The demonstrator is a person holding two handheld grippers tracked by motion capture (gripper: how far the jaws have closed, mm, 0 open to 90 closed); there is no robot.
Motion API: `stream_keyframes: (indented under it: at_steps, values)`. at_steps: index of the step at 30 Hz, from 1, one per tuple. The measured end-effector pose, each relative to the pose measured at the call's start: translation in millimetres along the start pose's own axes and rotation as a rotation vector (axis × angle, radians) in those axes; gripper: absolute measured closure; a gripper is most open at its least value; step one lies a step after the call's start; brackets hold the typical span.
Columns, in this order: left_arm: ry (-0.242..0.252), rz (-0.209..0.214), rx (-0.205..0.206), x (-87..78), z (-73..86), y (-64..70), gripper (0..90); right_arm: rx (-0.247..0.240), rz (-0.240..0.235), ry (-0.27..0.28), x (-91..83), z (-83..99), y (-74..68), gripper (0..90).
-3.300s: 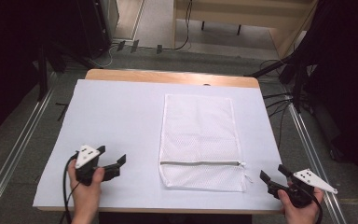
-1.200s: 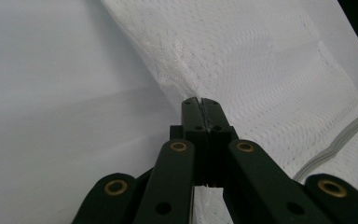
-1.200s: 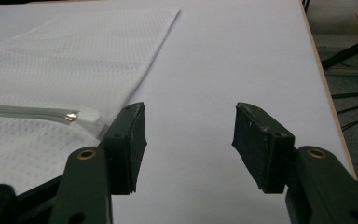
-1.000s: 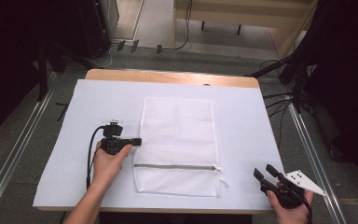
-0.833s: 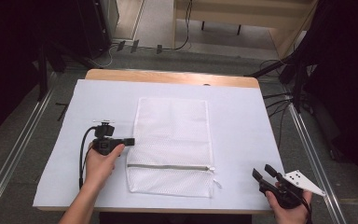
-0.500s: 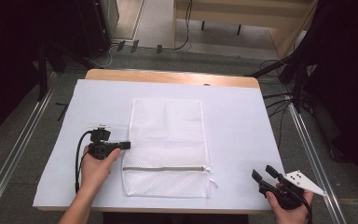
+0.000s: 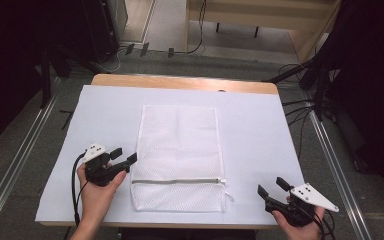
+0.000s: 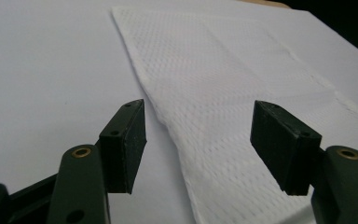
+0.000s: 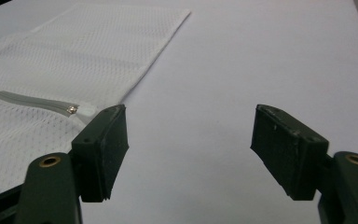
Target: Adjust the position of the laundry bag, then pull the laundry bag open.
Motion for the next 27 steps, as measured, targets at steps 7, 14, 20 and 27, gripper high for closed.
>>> stream_keyframes:
  at_steps: [7,14,20,27]
  values:
    - [0.042,-0.001,0.035,-17.9,10.1,11.5,36.4,-0.021,-0.004,-0.026,4.2,-0.7,-8.4,31.4]
    - [0.027,-0.009,0.065,-12.9,13.1,18.3,37.1,-0.015,-0.018,-0.012,8.2,-0.5,-11.9,46.2]
    - [0.030,0.004,0.078,-12.4,13.2,26.6,38.1,-0.015,-0.069,0.009,16.2,1.5,-18.8,52.0]
    - [0.006,0.045,0.101,-4.3,14.8,43.8,39.0,0.008,-0.169,-0.055,27.8,2.0,-32.3,56.6]
Point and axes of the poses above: each handheld gripper's, and its own axes: x roughly forward along the jaws, z roughly out of its underside, y roughly to its right, the point moved 3 cm from there along x, roughly forward along the jaws, and after that the axes turned 15 degrees about -y, right-handed, at the moved point
